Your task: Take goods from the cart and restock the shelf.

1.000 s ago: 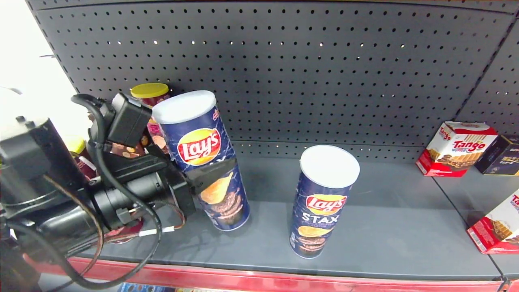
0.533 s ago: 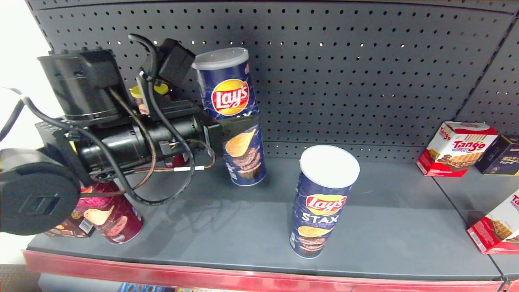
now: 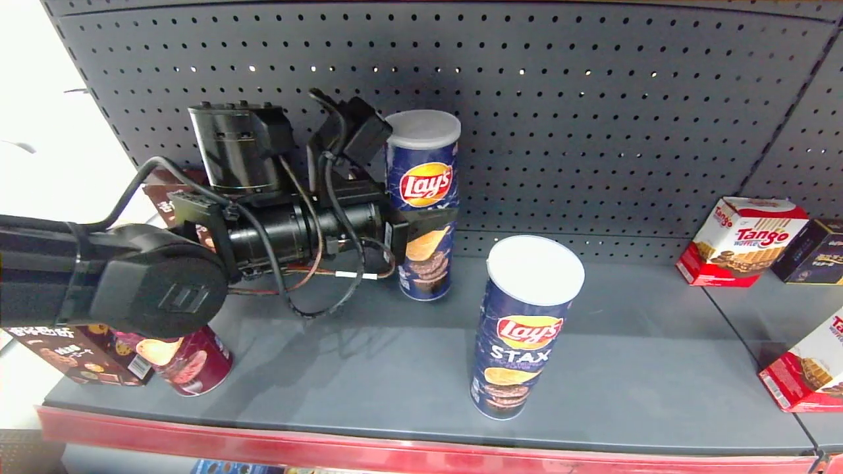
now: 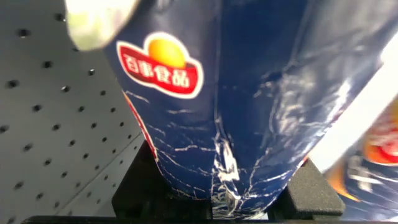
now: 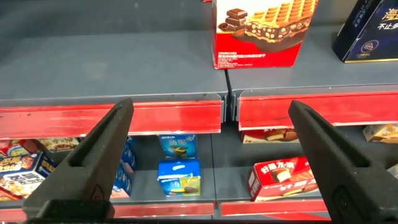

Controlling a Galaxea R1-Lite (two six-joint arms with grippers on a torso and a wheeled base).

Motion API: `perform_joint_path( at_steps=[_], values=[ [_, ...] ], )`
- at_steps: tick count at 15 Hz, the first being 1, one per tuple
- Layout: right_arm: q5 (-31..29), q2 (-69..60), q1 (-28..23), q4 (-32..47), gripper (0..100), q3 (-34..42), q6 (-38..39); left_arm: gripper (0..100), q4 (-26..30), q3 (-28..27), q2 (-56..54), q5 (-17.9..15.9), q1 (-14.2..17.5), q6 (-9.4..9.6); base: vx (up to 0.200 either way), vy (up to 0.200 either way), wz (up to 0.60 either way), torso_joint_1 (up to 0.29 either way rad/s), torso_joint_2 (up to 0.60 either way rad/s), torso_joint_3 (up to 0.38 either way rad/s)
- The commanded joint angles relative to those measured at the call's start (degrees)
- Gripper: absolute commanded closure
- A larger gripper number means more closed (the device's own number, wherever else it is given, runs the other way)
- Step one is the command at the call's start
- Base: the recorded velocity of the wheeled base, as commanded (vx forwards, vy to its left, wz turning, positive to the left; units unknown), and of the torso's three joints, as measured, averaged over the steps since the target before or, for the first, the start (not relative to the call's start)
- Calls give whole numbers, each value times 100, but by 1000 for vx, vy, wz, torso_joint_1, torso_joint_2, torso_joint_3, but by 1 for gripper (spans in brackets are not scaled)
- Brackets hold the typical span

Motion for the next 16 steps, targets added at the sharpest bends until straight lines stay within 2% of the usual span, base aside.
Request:
perform_joint_path(
  at_steps=[1, 11, 16],
  values=[
    [1, 0, 0, -1, 0, -1, 2, 100, -5, -138, 334, -12, -25, 29, 0, 0, 0, 0, 0, 0],
    [1, 0, 0, -1, 0, -1, 2, 100, 241, -1404, 1319, 6, -254, -6, 0, 0, 0, 0, 0, 0],
    [1, 0, 0, -1, 0, -1, 2, 100, 241, -1747, 1635, 6, -280, -15, 0, 0, 0, 0, 0, 0]
  ],
)
